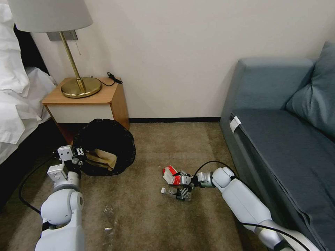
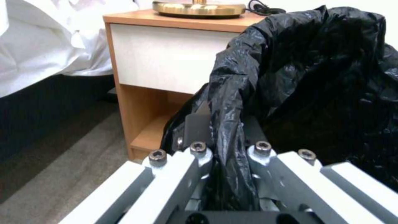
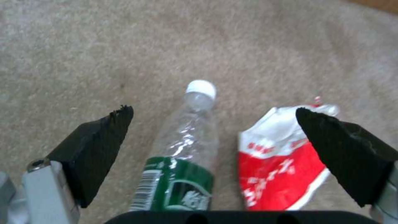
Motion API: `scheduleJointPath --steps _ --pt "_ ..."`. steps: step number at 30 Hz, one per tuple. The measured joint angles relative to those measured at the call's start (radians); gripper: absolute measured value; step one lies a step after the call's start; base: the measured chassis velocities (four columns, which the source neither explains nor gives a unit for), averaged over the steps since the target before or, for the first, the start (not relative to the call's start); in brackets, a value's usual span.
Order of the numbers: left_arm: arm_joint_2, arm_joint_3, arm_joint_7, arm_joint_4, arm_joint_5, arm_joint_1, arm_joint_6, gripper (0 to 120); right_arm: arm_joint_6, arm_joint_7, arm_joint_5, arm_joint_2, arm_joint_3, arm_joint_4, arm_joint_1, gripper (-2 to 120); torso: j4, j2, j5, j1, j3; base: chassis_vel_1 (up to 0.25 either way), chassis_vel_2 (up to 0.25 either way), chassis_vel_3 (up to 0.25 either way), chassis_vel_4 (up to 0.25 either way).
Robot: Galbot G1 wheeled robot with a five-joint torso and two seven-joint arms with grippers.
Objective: Pick up the trash bin, then pick up the garbage on the floor and place it into the trash bin.
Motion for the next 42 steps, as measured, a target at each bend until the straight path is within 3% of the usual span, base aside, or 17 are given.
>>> scheduleJointPath --steps 7,25,28,31,34,42 --pt "0.000 -0.010 0.000 -0.006 -0.002 0.004 0.000 4 -0.043 0.101 -0.030 0.009 -0.019 -0.042 -0.003 100 0.0000 0.000 -0.0001 0.000 0.000 0.000 0.000 0.000 0.000" --pt "0.006 -0.033 0.001 -0.032 -0.024 0.022 0.002 4 -0.026 0.118 -0.112 0.046 0.016 -0.146 -0.016 100 0.0000 0.000 0.0000 0.000 0.000 0.000 0.000 0.000 0.000" --pt "0.006 -0.034 0.001 -0.032 -0.025 0.022 0.002 4 -0.018 0.118 -0.113 0.046 0.026 -0.157 -0.017 93 0.0001 0.000 -0.0001 0.000 0.000 0.000 0.000 0.000 0.000" --pt "0.006 -0.033 0.001 -0.032 -0.026 0.022 0.002 4 -0.015 0.121 -0.111 0.047 0.039 -0.164 -0.025 77 0.0000 0.000 0.0000 0.000 0.000 0.000 0.000 0.000 0.000" --pt "0.006 -0.032 0.001 -0.032 -0.026 0.022 0.002 4 -0.015 0.123 -0.108 0.047 0.043 -0.165 -0.028 73 0.0000 0.000 0.0000 0.000 0.000 0.000 0.000 0.000 0.000" --pt "0.007 -0.024 0.001 -0.029 -0.025 0.020 0.003 4 -0.015 0.128 -0.094 0.041 0.055 -0.158 -0.043 39 0.0000 0.000 0.0000 0.000 0.000 0.000 0.000 0.000 0.000"
